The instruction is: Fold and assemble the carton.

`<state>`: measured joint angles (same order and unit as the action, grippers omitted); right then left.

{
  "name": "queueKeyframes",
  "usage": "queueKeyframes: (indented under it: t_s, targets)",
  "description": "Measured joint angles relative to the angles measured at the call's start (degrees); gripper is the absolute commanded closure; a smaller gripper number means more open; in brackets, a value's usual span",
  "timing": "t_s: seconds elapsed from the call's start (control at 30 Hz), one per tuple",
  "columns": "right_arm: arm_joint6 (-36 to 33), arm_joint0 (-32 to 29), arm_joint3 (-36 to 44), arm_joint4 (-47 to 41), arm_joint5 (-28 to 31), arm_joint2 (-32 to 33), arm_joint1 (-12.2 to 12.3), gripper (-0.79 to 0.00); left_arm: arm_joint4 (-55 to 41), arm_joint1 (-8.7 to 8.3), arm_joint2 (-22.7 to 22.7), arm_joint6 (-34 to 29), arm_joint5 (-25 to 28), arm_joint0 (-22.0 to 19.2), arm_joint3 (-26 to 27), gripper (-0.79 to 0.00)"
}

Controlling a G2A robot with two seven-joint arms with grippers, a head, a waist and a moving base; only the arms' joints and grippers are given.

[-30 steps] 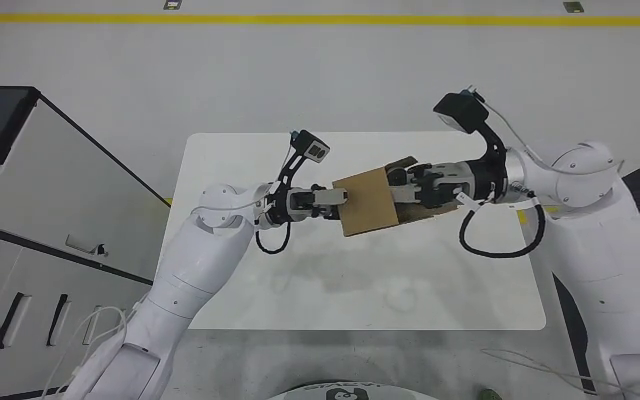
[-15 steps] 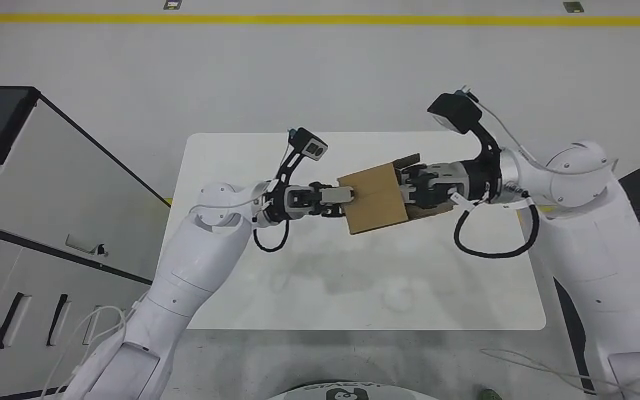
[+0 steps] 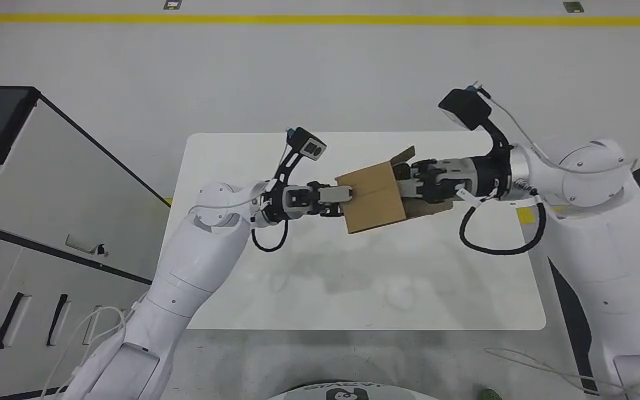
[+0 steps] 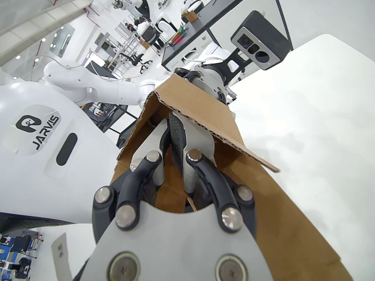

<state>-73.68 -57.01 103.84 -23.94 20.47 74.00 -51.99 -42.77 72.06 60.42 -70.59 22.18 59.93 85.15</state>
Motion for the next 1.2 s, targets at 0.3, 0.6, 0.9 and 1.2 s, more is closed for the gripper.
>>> queueKeyframes:
  t_s: [0.3,0.6,0.9,1.2]
  targets:
    - [0.01,0.31,1.49,2.84,-1.15,-1.55,0.03,0.000,-1.01,0.13,0.05,-0.98,0.48,-0.44,-0.91,0.000]
    - [0.90,2.94,0.39,4.07,-1.57,-6.06,-0.68,0.000,-1.84,0.31,-0.26,-1.70,0.91,-0.65,-1.15,0.000]
    - [1.37,4.91,-1.11,3.19,-0.44,-8.67,-1.28,0.000,-2.14,0.47,-0.43,-1.36,1.34,-0.32,-0.66,0.000]
    - [1.44,3.79,-1.04,1.81,0.08,-6.14,-0.83,0.000,-2.49,0.50,0.00,-1.16,1.44,0.08,-0.53,0.000]
